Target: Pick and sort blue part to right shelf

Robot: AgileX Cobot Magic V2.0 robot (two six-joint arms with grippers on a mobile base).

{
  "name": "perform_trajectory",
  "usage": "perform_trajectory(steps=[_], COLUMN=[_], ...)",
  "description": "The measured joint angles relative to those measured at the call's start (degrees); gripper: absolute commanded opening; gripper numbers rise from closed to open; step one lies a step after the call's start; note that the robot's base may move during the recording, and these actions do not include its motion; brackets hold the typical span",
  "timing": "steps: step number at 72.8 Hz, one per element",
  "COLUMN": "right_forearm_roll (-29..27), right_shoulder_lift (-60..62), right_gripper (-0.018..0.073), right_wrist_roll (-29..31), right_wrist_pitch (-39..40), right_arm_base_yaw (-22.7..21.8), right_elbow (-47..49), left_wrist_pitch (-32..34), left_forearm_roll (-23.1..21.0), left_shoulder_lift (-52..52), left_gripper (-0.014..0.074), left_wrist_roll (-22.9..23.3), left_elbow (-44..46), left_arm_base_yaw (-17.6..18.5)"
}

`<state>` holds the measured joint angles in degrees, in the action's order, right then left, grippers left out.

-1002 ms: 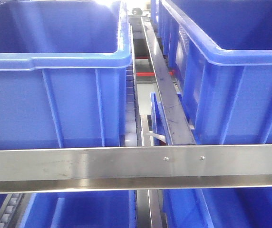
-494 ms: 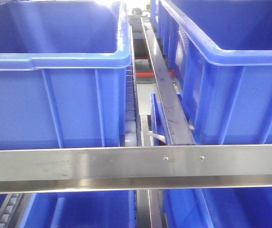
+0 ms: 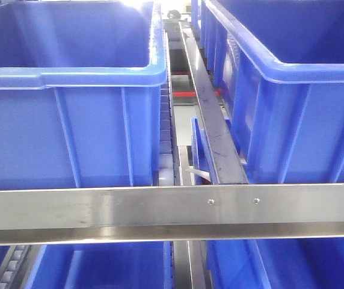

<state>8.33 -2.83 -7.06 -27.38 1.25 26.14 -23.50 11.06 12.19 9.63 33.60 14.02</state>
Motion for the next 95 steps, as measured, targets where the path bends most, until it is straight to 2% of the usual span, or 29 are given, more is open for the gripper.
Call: perform_trajectory(steps=[8,17,23,33,41,49,66,74,95], right_forearm_roll=[0.0,0.0,0.0,0.0,-0.1,-0.1,-0.1,-0.1,-0.1], right_shoulder_lift=[0.0,0.0,0.0,0.0,0.0,0.0,0.0,0.0,0.0], right_gripper=[0.0036,0.0036,0.0036,0.0036,0.0036,0.0036,0.0036,0.0036,0.0036], right_wrist_roll=[0.0,0.0,0.0,0.0,0.0,0.0,0.0,0.0,0.0], right_wrist_pitch=[0.0,0.0,0.0,0.0,0.0,0.0,0.0,0.0,0.0], right_arm_base_yaw=[0.0,0.0,0.0,0.0,0.0,0.0,0.0,0.0,0.0], right_elbow=[0.0,0.0,0.0,0.0,0.0,0.0,0.0,0.0,0.0], left_wrist_pitch=[0.4,0.4,0.4,1.0,5.3,10.9,13.8,16.3,16.4], left_forearm_roll=[0.0,-5.5,-7.4,-8.1,-8.1,-8.1,-8.4,-8.5,-8.8], left_shoulder_lift=[0.0,0.0,-0.4,-3.4,-6.9,-10.6,-12.5,-12.5,-12.5], left_gripper=[0.0133,0.0133,0.0133,0.0133,0.0133,0.0133,0.0133,0.0133,0.0133], left_wrist_roll=[0.0,0.0,0.0,0.0,-0.1,-1.5,-1.7,-1.7,-1.9], left_elbow=[-0.7,-3.4,-5.5,-10.5,-16.4,-24.7,-34.0,-34.0,-34.0], left_arm_base_yaw=[0.0,-0.9,-3.3,-8.4,-11.8,-13.6,-13.9,-13.9,-13.9])
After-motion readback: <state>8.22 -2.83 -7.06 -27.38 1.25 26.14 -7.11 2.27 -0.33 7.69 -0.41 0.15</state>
